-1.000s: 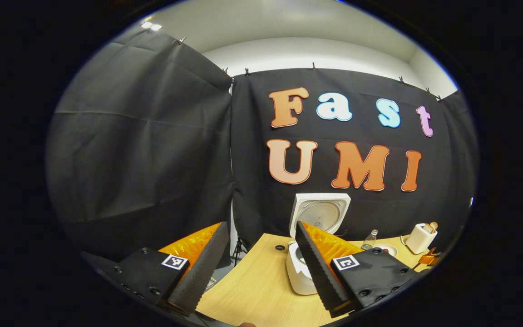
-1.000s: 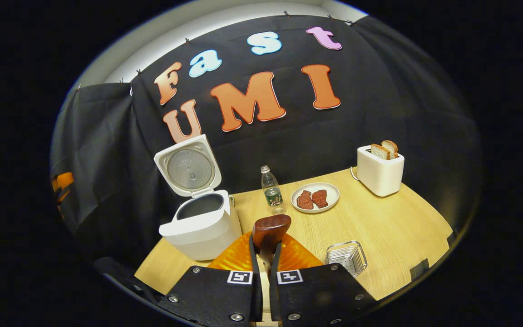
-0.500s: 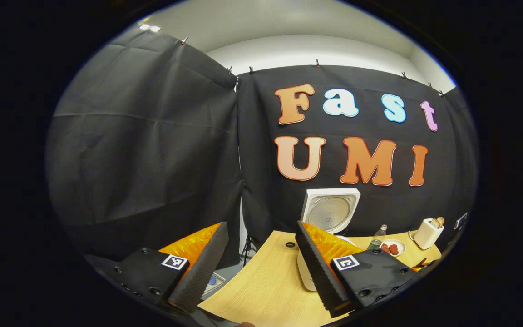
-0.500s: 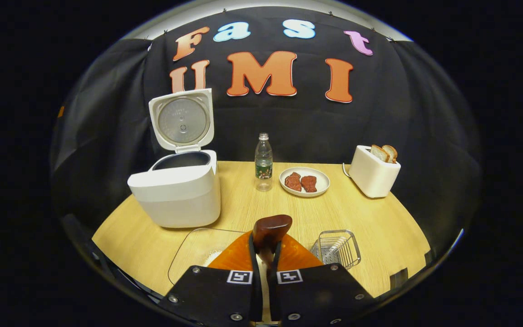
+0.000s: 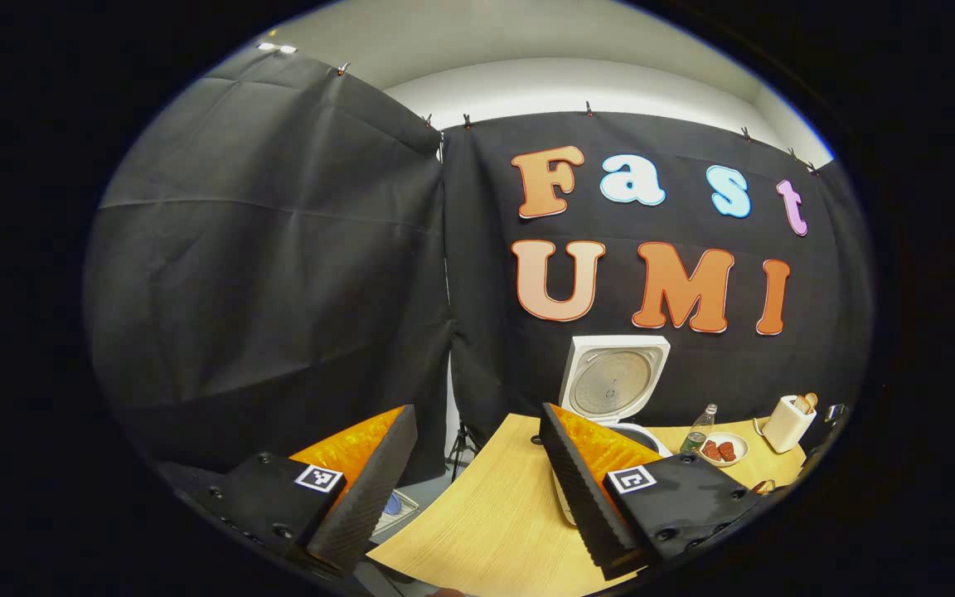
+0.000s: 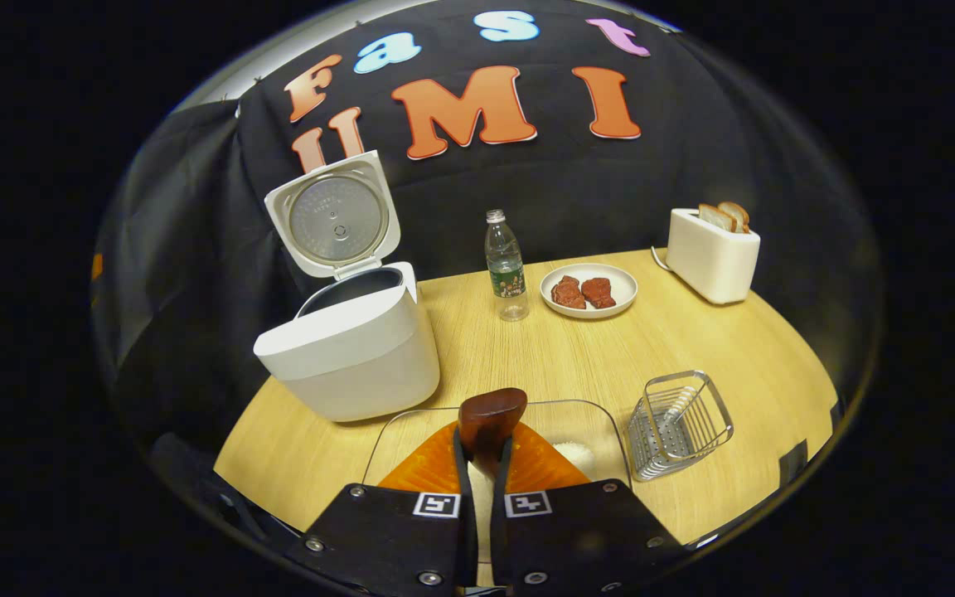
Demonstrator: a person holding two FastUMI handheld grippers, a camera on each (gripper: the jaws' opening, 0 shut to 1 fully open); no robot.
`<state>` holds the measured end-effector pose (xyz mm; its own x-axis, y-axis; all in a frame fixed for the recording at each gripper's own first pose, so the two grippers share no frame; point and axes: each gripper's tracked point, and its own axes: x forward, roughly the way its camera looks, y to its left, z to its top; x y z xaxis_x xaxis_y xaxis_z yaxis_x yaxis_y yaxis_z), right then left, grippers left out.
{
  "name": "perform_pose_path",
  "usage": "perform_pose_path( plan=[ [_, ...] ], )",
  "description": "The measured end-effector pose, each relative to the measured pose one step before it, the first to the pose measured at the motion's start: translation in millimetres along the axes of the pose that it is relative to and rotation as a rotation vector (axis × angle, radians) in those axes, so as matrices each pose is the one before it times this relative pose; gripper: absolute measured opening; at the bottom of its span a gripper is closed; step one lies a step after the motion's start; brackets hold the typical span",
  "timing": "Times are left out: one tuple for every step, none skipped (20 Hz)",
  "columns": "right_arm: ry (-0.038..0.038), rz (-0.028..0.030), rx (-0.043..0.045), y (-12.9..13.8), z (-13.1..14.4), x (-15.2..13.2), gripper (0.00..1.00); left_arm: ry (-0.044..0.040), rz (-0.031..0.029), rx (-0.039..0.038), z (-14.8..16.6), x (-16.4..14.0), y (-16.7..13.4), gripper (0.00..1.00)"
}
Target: Close the left gripper, press the button to open the rice cooker; take a wooden spoon from the chopstick holder with the right hand, scoop a spoonful of rice and pour it into the rice cooker, then put the wooden spoon back into the chopstick holder.
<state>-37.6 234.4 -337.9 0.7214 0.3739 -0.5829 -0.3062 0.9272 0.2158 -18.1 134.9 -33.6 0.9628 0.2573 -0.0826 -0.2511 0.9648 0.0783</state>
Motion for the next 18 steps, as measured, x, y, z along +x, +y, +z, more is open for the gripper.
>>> perform_pose_path(
  plan=[
    [0.00863,0.01364,0.04235,1.73,-1.42,2.43,0.05,-0.00222,0.00205,-0.00265,1.34,0.21,1.18,1.00],
    [0.00463,0.01154,0.04062,1.76,-0.57,1.63,0.05,-0.00061,-0.00001,-0.00638,0.52,0.10,0.38,1.00],
    [0.00755,0.01143,0.03715,1.21,-0.76,2.14,0.05,0.00351,0.00198,-0.00607,-1.90,0.35,1.27,1.00],
    [0.00703,0.01086,0.02987,2.76,-1.08,2.52,0.05,0.00301,0.00203,-0.00138,-0.96,0.87,0.78,1.00],
    [0.00669,0.01028,0.01856,3.12,-1.45,1.52,0.06,0.00231,0.00110,0.00178,-1.25,0.91,0.04,1.00],
    [0.00301,0.00800,0.00780,3.13,-0.44,2.11,0.05,0.00162,0.00104,0.00437,-0.69,0.71,0.70,1.00],
    [0.00480,0.00612,0.00101,3.67,-1.44,0.34,0.05,0.00055,0.00227,0.00596,-0.90,-0.15,1.65,1.00],
    [0.00273,0.00539,0.00400,2.63,-0.30,1.99,0.05,0.00048,0.00292,0.00496,0.39,0.26,1.17,1.00],
    [0.00415,0.00453,0.00574,2.00,-0.64,1.16,0.05,0.00083,0.00136,0.00190,0.02,1.01,0.38,1.00],
    [0.00418,0.00520,0.01271,1.70,-0.86,1.93,0.05,0.00113,0.00001,-0.00249,-0.89,-0.31,0.57,1.00],
    [0.00429,0.00419,0.01857,0.75,-0.45,0.87,0.05,0.00244,-0.00186,-0.00598,-0.49,0.97,0.45,1.00],
    [0.00219,0.00414,0.02364,-1.01,0.68,1.20,0.05,0.00367,-0.00229,-0.00641,-0.85,0.27,-0.09,1.00],
    [0.00241,0.00429,0.02904,-1.25,0.12,0.82,0.05,0.00177,-0.00096,-0.00411,-1.28,0.19,-0.52,1.00],
    [0.00369,0.00482,0.03782,-3.71,0.86,0.86,0.06,0.00138,-0.00011,-0.00145,-0.75,0.56,0.68,1.00],
    [0.00547,0.00480,0.04364,-4.83,1.26,0.18,0.05,0.00058,-0.00050,0.00029,-1.38,1.18,-0.49,1.00],
    [0.00415,0.00637,0.04974,-5.05,1.00,0.12,0.06,0.00042,-0.00022,0.00198,0.27,-0.53,0.35,1.00],
    [0.00268,0.01059,0.04984,-4.71,0.70,-0.88,0.05,0.00022,0.00033,0.00196,-0.11,0.87,0.62,1.00],
    [0.00302,0.01164,0.04926,-4.71,0.65,-0.39,0.06,-0.00098,0.00200,0.00062,0.79,0.24,0.53,1.00]
  ],
)
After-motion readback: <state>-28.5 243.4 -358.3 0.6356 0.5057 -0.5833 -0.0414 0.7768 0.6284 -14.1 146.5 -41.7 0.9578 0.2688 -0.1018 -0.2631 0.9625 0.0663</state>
